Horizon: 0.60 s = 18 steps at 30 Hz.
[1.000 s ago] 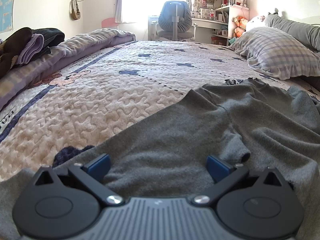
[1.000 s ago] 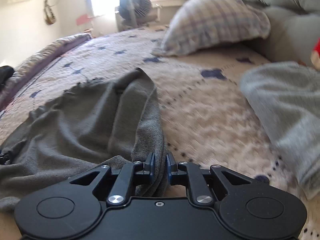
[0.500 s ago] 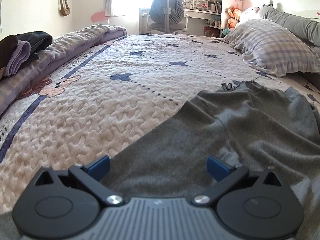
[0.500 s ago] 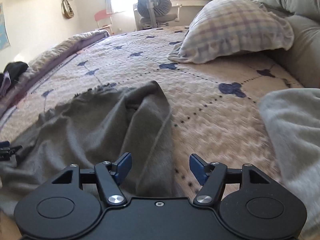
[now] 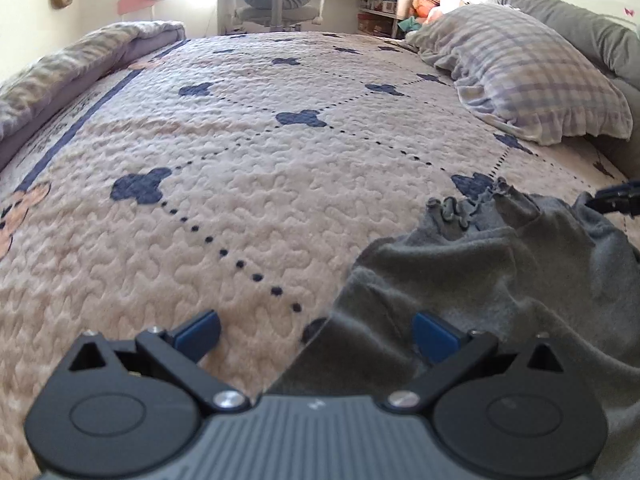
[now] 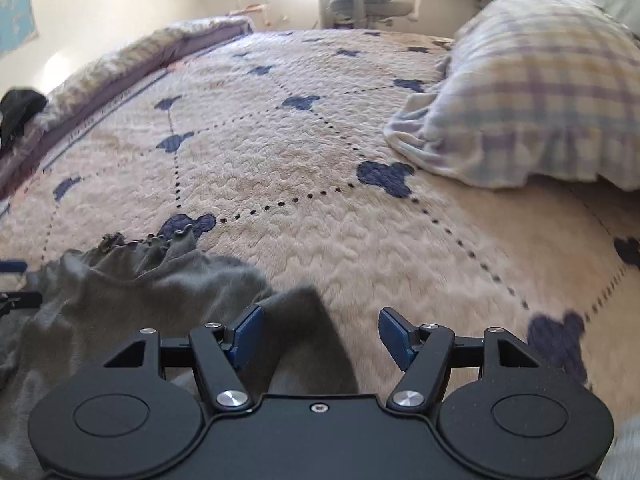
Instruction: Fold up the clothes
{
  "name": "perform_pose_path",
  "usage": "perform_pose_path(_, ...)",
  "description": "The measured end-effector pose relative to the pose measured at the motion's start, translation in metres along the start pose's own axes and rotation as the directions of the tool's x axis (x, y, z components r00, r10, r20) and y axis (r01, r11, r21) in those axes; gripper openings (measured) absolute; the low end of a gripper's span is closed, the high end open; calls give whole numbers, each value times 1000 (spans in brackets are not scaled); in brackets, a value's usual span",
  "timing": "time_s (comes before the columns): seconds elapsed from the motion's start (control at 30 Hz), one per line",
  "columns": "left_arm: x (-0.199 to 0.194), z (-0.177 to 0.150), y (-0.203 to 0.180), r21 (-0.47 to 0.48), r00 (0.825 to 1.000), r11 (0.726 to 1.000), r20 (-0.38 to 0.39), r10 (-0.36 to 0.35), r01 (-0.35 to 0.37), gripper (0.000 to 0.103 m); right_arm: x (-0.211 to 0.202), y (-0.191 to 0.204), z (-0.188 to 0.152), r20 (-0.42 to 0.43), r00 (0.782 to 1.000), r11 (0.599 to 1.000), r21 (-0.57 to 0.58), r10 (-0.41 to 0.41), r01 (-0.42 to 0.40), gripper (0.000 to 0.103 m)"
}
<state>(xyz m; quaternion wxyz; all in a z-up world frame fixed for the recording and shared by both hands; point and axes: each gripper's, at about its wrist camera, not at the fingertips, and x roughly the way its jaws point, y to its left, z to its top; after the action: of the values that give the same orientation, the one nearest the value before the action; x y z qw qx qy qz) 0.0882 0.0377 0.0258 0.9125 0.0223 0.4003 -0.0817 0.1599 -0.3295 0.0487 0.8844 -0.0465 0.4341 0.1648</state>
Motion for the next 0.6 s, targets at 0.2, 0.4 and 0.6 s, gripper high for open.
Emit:
perform_pose_path(0.2, 12, 9, -6, 62, 999, 998, 41, -29, 27, 80, 24, 9, -6, -53, 996, 996, -51, 67, -69, 35)
perform_pose_path(0.4, -10, 13, -9, 34, 988, 993, 101, -120, 117, 5, -8, 48, -27, 67, 998, 990, -143, 18, -8, 5)
perform_pose_path(0.6, -54, 16, 3, -23, 961, 986, 226, -158, 167, 5, -70, 67, -22, 276, 961, 987, -152, -14, 58, 5)
